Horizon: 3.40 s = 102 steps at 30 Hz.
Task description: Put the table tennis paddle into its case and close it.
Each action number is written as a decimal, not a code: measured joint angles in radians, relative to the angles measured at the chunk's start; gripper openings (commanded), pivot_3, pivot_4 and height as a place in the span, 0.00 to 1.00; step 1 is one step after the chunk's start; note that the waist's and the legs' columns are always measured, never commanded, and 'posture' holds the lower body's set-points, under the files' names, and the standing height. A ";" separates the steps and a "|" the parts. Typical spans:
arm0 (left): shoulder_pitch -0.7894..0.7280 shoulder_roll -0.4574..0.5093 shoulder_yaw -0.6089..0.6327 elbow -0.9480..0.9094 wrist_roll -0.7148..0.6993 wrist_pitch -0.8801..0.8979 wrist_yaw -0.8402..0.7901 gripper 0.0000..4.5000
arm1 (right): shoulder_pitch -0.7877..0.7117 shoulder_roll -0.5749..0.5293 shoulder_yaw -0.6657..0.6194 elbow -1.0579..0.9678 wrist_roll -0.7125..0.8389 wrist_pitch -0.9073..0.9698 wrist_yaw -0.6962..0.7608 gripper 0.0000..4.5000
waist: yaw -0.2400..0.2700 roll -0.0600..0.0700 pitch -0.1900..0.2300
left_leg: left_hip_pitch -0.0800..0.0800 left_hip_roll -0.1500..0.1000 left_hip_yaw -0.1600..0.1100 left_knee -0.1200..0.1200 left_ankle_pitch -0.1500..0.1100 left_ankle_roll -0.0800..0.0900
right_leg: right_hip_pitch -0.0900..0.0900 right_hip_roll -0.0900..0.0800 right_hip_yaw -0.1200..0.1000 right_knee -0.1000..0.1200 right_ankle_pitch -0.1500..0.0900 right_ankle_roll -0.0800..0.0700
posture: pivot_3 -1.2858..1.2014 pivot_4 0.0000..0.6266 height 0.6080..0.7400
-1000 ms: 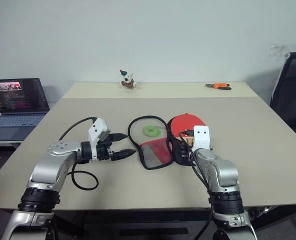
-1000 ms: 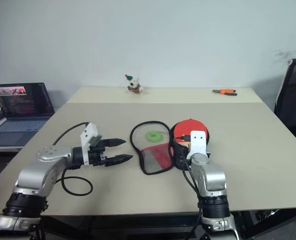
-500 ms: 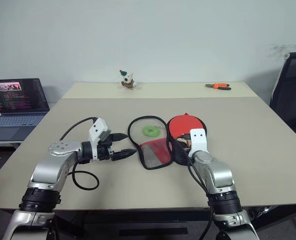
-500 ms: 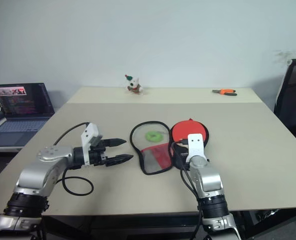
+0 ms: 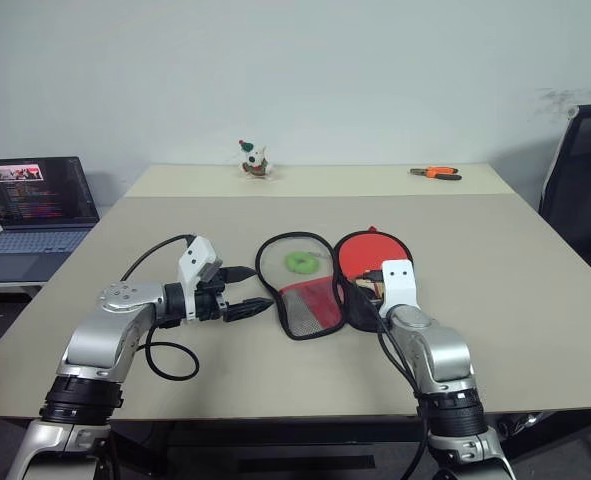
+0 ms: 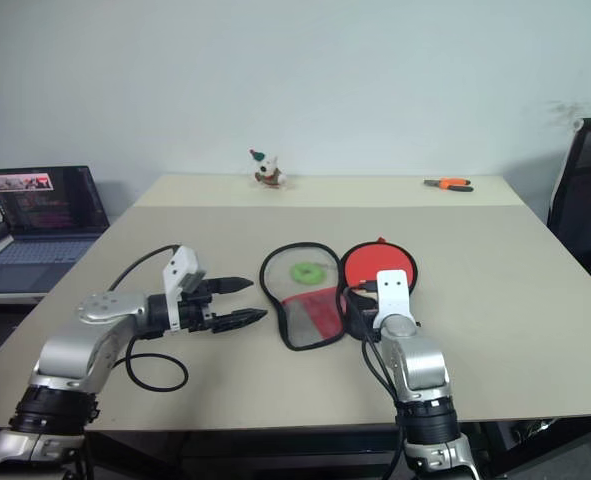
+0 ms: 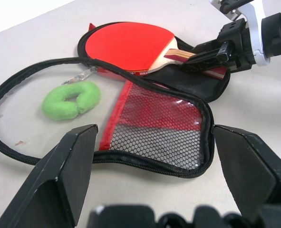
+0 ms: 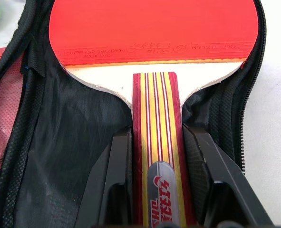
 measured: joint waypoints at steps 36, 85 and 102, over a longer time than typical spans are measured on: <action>-0.144 -0.031 -0.071 0.434 0.185 -0.172 0.042 0.01 | -0.077 -0.805 -0.055 -0.348 0.515 0.003 0.984 1.00 | 0.004 -0.001 0.000 | 0.000 -0.002 0.001 0.004 0.000 0.000 | 0.002 -0.001 -0.003 0.001 0.000 0.000 | 0.52 0.24 1.00; -0.630 -0.451 -0.023 0.964 0.288 -0.490 -0.031 0.01 | -0.026 -0.879 -0.070 -0.138 0.528 -0.042 0.891 1.00 | -0.010 -0.005 0.001 | -0.001 -0.001 0.002 0.014 0.000 0.001 | 0.001 0.001 0.001 0.010 0.000 0.002 | 0.52 0.24 1.00; -0.105 -0.123 0.076 0.056 0.034 0.071 -0.055 0.01 | -0.252 -0.616 0.057 0.577 0.314 -0.196 0.799 1.00 | 0.008 -0.004 0.001 | -0.001 -0.002 0.001 0.015 0.000 0.001 | 0.002 -0.002 0.000 0.010 0.000 0.002 | 0.52 0.24 1.00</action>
